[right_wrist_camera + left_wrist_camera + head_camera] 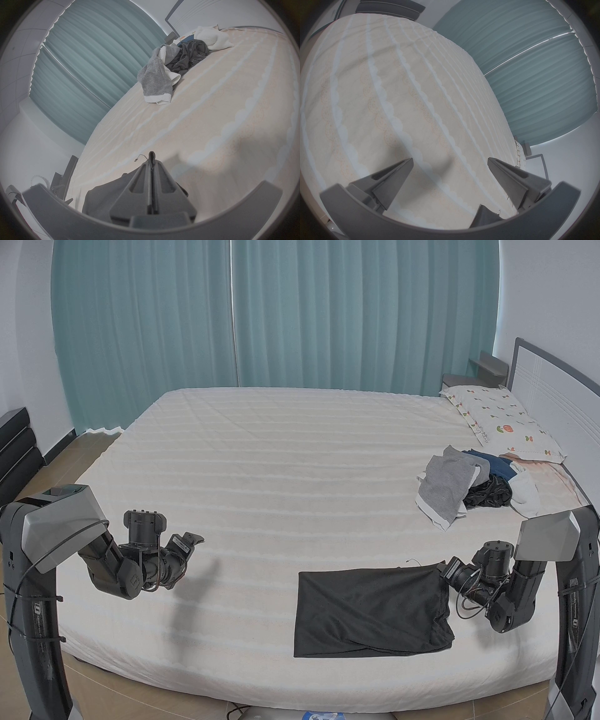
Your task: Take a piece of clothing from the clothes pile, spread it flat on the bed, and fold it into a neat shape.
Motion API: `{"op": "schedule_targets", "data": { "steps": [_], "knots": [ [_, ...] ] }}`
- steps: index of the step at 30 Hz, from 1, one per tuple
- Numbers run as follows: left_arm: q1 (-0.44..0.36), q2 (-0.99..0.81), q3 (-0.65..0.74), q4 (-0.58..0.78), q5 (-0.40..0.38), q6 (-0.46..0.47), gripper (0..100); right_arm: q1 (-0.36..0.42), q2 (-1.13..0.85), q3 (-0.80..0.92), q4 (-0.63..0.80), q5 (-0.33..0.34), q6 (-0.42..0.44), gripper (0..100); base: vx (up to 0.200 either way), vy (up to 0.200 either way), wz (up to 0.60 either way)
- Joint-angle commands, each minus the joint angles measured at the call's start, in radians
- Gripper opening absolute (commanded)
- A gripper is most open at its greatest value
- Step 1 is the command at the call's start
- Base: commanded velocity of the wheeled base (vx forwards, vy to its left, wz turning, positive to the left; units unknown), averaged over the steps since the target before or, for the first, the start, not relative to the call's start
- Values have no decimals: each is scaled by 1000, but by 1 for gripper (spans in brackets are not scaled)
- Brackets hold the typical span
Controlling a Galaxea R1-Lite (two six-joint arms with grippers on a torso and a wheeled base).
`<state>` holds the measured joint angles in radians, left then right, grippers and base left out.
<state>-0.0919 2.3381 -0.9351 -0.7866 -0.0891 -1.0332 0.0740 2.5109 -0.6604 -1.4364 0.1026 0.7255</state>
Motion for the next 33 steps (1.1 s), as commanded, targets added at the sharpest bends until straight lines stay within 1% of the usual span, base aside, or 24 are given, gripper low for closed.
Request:
{"op": "schedule_targets", "data": {
  "steps": [1, 18, 19, 24, 26, 27, 29, 30, 31, 33],
  "knots": [
    [0, 1, -1, 0, 0, -1, 100, -3, 3, -2, -1, 0, 0, 0, 0, 0, 0],
    [-2, 3, -4, 4, 0, -1, 100, -19, 20, -42, 11, -1, -1, 0, 0, 0, 0],
    [-5, 3, -4, 4, 0, 1, 100, -22, 19, -41, 13, -1, -3, 100, 0, 0, 0],
    [-5, 3, -4, 4, 0, 1, 100, -19, -6, -10, -4, 2, -1, 100, 0, 0, 0],
    [-5, 3, -4, 4, 0, 1, 100, -20, -32, 24, -7, 12, -1, 100, 0, 0, 0],
    [-5, 3, -4, 3, 0, -1, 100, -22, -53, 58, -10, 23, 0, 100, 0, 0, 0],
    [-5, 3, -5, 3, 2, -1, 100, -26, -83, 111, -22, 66, 0, 100, 0, 0, 0],
    [-5, 3, -4, 3, 2, -1, 100, -28, -86, 116, -24, 69, 0, 100, -200, 0, 0],
    [-5, 3, -5, 3, 3, -1, 100, -42, -104, 154, -36, 103, -1, 100, -200, 0, 0],
    [-5, 3, -4, 4, 3, -1, 100, -53, -121, 200, -55, 146, -3, 100, -200, 0, 0]
  ]
}}
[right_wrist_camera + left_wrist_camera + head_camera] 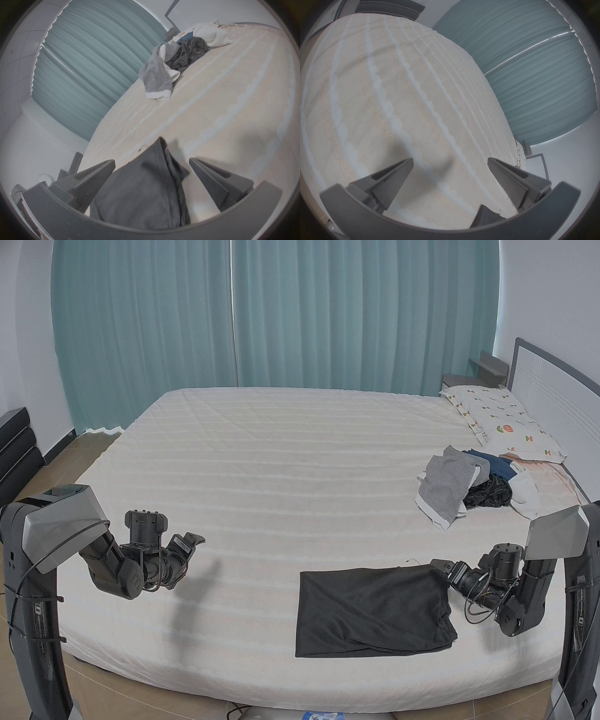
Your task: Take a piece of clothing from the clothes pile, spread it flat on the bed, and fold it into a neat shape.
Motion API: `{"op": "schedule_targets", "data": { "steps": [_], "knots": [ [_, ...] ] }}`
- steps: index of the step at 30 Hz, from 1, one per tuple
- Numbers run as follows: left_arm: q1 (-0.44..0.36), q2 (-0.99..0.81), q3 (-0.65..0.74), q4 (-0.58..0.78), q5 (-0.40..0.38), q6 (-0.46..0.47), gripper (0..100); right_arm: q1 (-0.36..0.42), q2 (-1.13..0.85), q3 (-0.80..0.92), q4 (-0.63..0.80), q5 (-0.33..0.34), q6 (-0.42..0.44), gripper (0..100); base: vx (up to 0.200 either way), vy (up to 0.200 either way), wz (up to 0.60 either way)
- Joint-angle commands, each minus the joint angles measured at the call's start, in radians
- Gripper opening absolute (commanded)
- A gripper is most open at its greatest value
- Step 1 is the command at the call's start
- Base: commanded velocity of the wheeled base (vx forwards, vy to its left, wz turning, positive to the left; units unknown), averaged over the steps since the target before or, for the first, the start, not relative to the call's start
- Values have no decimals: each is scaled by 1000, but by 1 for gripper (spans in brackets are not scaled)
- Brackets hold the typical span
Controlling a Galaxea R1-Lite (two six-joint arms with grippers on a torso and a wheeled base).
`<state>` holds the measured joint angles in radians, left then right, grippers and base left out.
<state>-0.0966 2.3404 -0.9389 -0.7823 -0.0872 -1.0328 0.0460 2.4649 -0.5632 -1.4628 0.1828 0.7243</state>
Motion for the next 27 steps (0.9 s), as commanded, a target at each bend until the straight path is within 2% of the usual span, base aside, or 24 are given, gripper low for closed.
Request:
{"op": "schedule_targets", "data": {
  "steps": [1, 5, 11, 24, 25, 27],
  "knots": [
    [0, 0, 0, 0, 1, -1, 100, -26, -81, 121, -33, 84, -5, 100, -200, 0, 0],
    [0, 0, 0, 0, 1, -1, 100, -37, -84, 180, -36, 159, -31, 100, -200, 0, 0],
    [-2, 0, 5, -2, 1, -1, 100, -26, -60, 204, -34, 167, -106, 100, -200, 0, 0],
    [-3, 5, 6, -3, 3, 16, 100, 14, -21, 151, -27, 158, -118, 100, 0, 0, 0],
    [-3, 7, 6, -3, 6, 16, 100, 14, -21, 151, -25, 158, -118, 0, 0, 0, 0],
    [-5, 7, 6, -3, 15, 17, 100, 14, -24, 152, -27, 156, -118, 0, 0, 0, 0]
  ]
}}
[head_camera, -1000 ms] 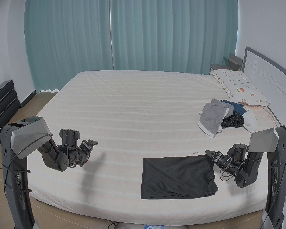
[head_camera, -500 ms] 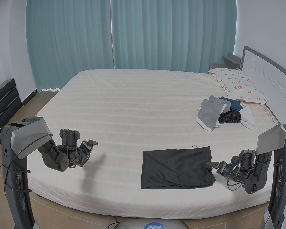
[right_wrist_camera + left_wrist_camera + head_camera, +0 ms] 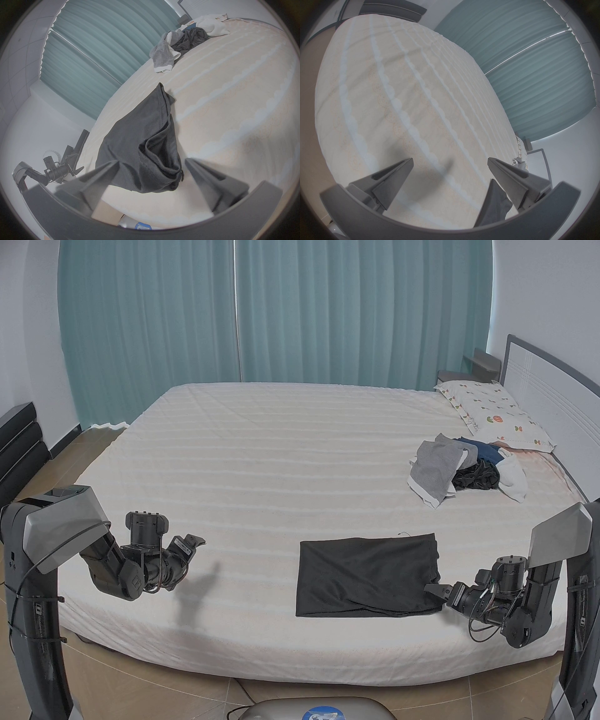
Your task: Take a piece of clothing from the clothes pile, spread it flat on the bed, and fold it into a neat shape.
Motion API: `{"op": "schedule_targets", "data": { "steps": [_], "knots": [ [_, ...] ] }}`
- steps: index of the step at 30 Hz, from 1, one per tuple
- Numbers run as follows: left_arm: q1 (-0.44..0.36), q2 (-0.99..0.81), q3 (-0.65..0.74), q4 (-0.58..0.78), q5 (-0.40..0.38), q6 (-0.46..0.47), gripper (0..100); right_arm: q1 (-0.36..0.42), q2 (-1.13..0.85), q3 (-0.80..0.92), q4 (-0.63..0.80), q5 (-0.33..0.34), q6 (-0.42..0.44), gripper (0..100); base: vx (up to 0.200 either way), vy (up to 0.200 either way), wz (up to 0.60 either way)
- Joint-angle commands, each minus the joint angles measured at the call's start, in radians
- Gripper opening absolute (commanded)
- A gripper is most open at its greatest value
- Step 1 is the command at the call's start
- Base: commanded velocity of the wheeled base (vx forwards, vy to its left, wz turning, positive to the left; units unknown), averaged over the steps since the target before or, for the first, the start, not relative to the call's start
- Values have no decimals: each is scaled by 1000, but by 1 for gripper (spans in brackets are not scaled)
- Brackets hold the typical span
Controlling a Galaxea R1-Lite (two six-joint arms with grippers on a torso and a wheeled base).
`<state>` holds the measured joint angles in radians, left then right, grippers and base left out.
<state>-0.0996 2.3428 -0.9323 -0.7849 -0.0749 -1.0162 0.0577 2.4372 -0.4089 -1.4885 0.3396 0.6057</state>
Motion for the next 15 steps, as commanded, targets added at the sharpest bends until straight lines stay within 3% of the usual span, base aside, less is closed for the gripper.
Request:
{"op": "schedule_targets", "data": {
  "steps": [1, 15],
  "knots": [
    [-5, 6, -2, -1, 6, 1, 100, 1, -3, 4, 1, -1, -1, 0, 0, 0, 0],
    [-5, 9, -3, 1, 7, 2, 100, -21, -58, 94, 2, -1, -60, 0, 0, 0, 0]
  ]
}}
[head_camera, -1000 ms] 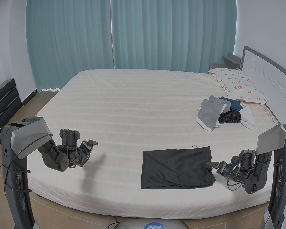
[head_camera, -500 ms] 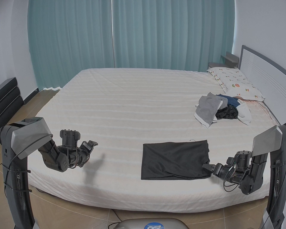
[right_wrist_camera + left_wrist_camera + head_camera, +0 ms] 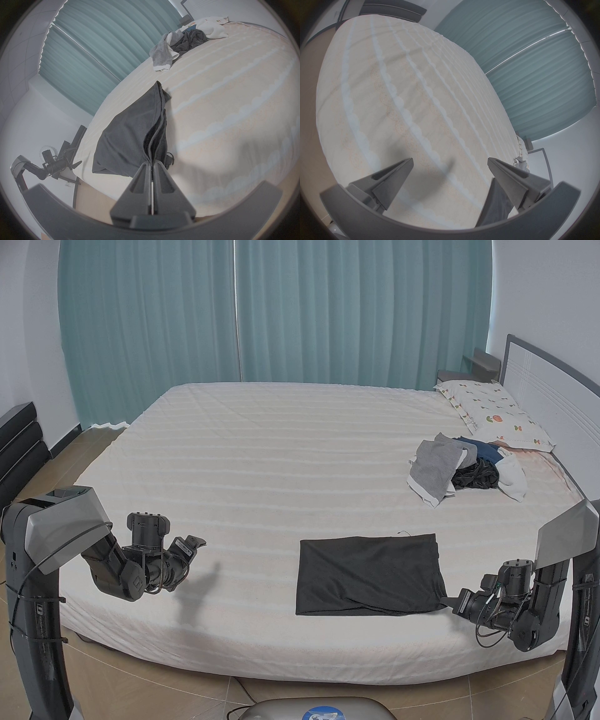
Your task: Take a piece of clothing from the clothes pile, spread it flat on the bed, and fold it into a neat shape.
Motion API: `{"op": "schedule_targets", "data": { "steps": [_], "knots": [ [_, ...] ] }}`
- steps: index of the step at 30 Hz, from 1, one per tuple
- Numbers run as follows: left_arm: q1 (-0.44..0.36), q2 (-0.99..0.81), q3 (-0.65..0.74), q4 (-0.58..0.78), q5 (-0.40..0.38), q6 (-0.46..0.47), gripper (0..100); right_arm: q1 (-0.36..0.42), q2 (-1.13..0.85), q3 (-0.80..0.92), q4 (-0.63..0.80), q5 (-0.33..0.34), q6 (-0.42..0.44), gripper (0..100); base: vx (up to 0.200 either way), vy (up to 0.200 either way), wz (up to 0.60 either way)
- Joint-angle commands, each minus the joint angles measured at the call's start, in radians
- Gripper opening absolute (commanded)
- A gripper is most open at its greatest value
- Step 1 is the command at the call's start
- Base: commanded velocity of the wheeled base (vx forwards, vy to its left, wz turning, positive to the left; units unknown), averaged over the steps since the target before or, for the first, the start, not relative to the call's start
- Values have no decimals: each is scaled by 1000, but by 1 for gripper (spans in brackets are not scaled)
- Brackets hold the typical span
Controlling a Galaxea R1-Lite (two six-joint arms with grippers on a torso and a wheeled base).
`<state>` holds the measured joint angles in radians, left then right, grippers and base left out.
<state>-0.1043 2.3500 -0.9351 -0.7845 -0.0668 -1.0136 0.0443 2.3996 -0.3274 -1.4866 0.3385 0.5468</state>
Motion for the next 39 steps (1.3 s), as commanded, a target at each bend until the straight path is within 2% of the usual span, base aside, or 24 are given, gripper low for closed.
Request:
{"op": "schedule_targets", "data": {
  "steps": [1, 9, 21, 22, 28, 35, 39],
  "knots": [
    [0, 2, -1, 1, -1, 0, 100, -7, -20, 13, 0, 0, -1, 0, 0, 0, 0],
    [0, 2, -4, 1, -1, 0, 100, -38, -23, 19, 3, 0, -33, 0, 0, 0, 0],
    [0, 2, -10, 5, -1, -2, 100, -38, -11, 16, 34, 0, -59, 0, 0, 0, 0],
    [0, 2, -10, 5, -1, -2, 100, -38, -11, 16, 34, 0, -59, 100, 0, 0, 0],
    [0, -5, -5, 4, 1, -5, 100, -53, -31, -2, 17, 14, -44, 100, 0, 0, 0],
    [0, -3, -4, 4, 1, -6, 100, -61, -31, -114, 19, 2, 134, 100, 171, 0, 0],
    [0, -1, -4, 4, 1, -5, 100, -57, -7, -163, 28, 2, 148, 100, 200, 0, 0]
  ]
}}
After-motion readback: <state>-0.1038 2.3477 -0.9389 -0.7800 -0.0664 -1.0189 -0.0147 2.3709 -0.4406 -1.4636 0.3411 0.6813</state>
